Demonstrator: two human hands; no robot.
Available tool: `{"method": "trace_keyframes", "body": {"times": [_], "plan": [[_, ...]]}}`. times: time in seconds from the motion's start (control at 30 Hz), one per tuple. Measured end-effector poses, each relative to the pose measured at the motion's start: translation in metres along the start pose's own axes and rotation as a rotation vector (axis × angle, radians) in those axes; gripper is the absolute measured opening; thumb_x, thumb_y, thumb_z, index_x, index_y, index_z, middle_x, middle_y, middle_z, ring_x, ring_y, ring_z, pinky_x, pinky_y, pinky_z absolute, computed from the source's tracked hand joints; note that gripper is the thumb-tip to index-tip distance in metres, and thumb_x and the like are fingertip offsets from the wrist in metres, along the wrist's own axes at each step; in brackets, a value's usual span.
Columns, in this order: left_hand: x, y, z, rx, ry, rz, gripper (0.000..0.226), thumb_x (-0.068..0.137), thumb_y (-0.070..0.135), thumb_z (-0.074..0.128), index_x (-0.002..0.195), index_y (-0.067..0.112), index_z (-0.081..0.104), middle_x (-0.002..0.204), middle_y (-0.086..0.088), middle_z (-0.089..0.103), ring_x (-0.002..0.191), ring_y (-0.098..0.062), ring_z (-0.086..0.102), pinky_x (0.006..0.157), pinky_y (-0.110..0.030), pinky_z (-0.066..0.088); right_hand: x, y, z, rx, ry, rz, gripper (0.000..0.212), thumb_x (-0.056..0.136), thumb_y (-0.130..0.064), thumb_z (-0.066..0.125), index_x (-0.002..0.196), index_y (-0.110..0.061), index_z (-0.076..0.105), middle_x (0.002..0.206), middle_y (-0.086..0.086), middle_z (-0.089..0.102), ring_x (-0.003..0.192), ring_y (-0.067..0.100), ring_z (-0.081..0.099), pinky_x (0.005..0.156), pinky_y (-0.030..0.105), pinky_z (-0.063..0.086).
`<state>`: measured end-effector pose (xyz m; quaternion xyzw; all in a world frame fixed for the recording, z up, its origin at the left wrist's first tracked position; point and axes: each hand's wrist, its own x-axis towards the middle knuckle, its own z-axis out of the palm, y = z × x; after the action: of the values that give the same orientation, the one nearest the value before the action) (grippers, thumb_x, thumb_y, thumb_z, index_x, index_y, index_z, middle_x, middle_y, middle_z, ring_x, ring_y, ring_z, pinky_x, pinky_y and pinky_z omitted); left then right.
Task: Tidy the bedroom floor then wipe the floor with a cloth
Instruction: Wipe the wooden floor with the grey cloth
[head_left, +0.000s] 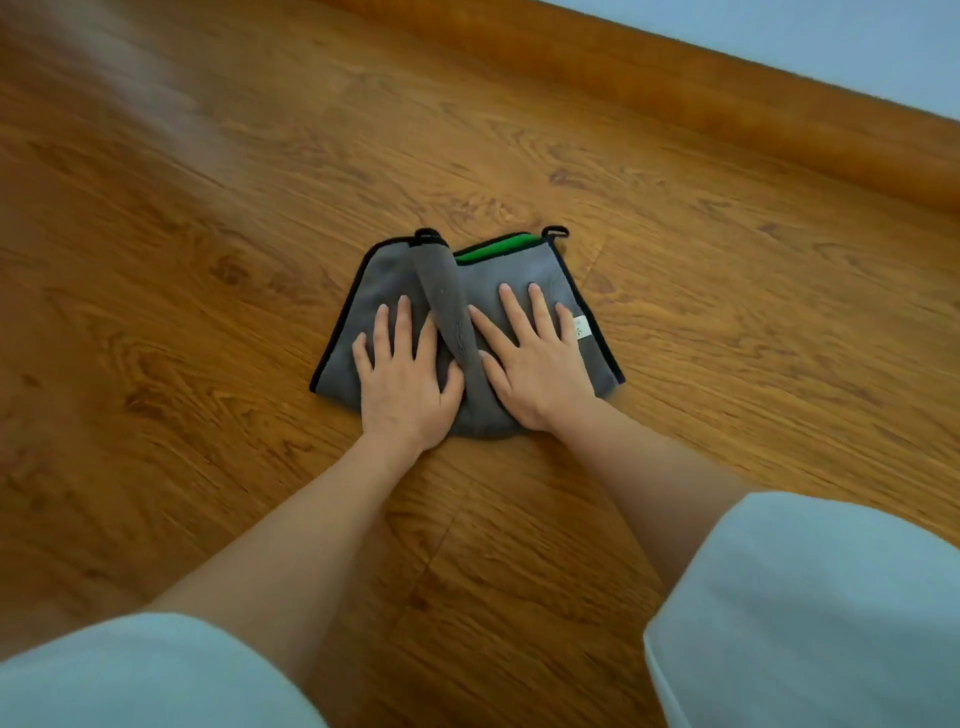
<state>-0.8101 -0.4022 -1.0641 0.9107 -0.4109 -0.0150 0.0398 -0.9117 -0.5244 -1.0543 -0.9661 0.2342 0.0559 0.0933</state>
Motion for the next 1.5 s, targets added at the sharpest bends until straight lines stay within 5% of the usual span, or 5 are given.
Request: {"method": "trace_keyframes", "body": {"times": [0.83, 1.5], "plan": [[0.139, -0.012, 0.006, 0.018, 0.043, -0.233, 0.061, 0.096, 0.05, 0.022, 0.15, 0.025, 0.011, 0.159, -0.009, 0.006, 0.145, -0.029, 0.002, 0.115, -0.05, 0.003, 0.139, 0.019, -0.016, 0.012, 0.104, 0.086, 0.052, 0.1, -0.045, 0.013, 0.15, -0.034, 0.007, 0.159, 0.006, 0.002, 0.145, 0.032, -0.004, 0.116, 0.05, -0.001], [-0.021, 0.024, 0.004, 0.005, -0.043, -0.013, 0.066, 0.091, 0.049, 0.016, 0.15, 0.02, 0.016, 0.157, -0.014, 0.013, 0.144, -0.034, 0.009, 0.112, -0.053, 0.01, -0.044, 0.006, 0.015, 0.099, 0.118, 0.191, 0.054, 0.098, -0.045, 0.022, 0.15, -0.033, 0.015, 0.159, 0.007, 0.009, 0.145, 0.031, 0.0, 0.115, 0.046, -0.002]]}}
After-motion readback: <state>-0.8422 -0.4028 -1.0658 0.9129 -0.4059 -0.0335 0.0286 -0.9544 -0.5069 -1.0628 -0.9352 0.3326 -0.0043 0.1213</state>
